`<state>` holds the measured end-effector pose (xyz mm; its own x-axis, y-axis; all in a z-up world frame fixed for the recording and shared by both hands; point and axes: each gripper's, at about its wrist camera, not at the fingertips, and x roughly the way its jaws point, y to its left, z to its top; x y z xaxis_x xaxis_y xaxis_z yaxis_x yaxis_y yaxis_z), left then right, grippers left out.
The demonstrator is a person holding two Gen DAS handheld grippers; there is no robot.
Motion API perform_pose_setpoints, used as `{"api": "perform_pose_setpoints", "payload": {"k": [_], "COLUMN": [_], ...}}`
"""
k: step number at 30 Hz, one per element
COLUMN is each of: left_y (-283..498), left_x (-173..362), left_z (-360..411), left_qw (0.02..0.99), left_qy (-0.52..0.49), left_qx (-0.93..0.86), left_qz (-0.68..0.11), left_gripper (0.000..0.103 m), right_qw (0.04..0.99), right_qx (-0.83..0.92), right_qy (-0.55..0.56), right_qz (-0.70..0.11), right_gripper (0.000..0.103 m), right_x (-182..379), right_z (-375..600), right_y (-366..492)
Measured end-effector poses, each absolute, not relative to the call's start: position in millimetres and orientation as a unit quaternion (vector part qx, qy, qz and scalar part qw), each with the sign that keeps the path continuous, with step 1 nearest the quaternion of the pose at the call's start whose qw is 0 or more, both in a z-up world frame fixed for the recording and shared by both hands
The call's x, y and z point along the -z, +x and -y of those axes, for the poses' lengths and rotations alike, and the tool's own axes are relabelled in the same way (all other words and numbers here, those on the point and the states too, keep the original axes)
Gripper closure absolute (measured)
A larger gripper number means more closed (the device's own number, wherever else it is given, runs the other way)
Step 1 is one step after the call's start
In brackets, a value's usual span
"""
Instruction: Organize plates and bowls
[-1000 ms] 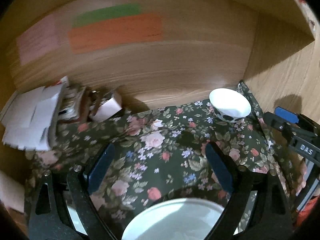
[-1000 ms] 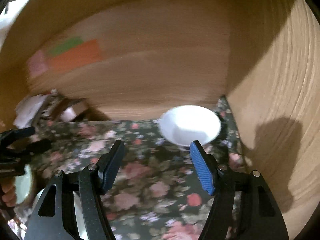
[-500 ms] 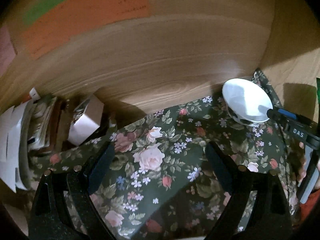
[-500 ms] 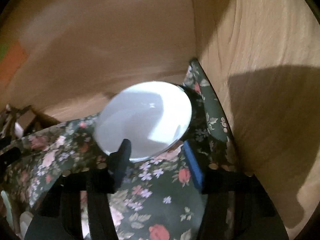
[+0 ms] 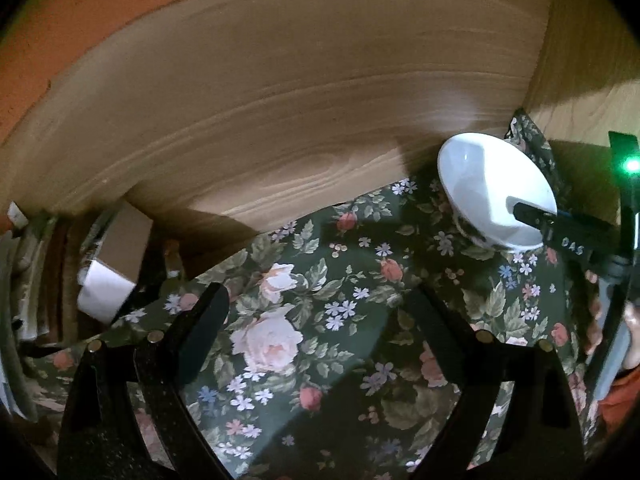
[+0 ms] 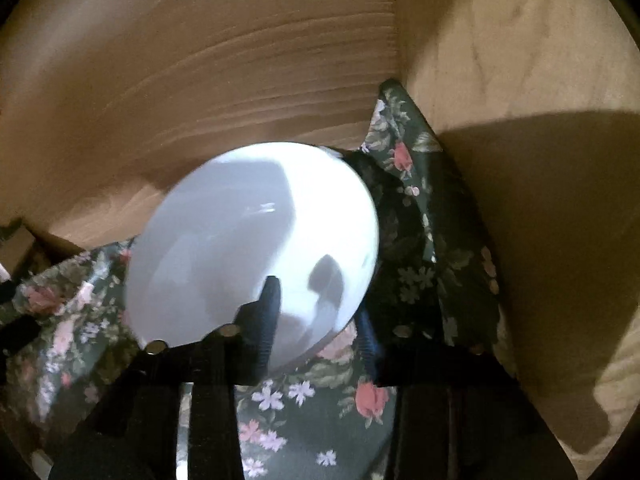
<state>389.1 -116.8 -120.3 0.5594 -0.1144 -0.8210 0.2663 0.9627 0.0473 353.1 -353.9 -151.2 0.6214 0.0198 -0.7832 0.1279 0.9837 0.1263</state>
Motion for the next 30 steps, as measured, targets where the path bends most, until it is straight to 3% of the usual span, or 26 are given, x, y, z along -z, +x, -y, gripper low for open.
{"api": "perform_pose_setpoints", "payload": {"k": [3, 9, 14, 25, 30], "left_y": [391, 388, 387, 397, 394], "left_x": [124, 125, 133, 170, 177], "left_z": [117, 120, 125, 128, 130], "left_qw": [0.879, 0.884, 0.874, 0.837, 0.830], "left_qy": [0.074, 0.085, 0.087, 0.078, 0.078], "left_qx": [0.110, 0.115, 0.127, 0.129, 0.145], "left_qz": [-0.458, -0.445, -0.460, -0.526, -0.532], "left_gripper": [0.010, 0.011, 0.026, 0.043, 0.063], "right_qw": [0.897, 0.894, 0.889, 0.879, 0.876], "right_qx": [0.014, -0.041, -0.077, -0.120, -0.121], "right_qy": [0.070, 0.048, 0.037, 0.030, 0.034], "right_qz": [-0.436, -0.444, -0.451, -0.461, -0.466], "right_gripper": [0.085, 0.086, 0.086, 0.086, 0.084], "right_x": [153, 146, 143, 138, 139], "right_z": [347, 319, 302, 282, 280], "right_y": [352, 337, 319, 283, 290]}}
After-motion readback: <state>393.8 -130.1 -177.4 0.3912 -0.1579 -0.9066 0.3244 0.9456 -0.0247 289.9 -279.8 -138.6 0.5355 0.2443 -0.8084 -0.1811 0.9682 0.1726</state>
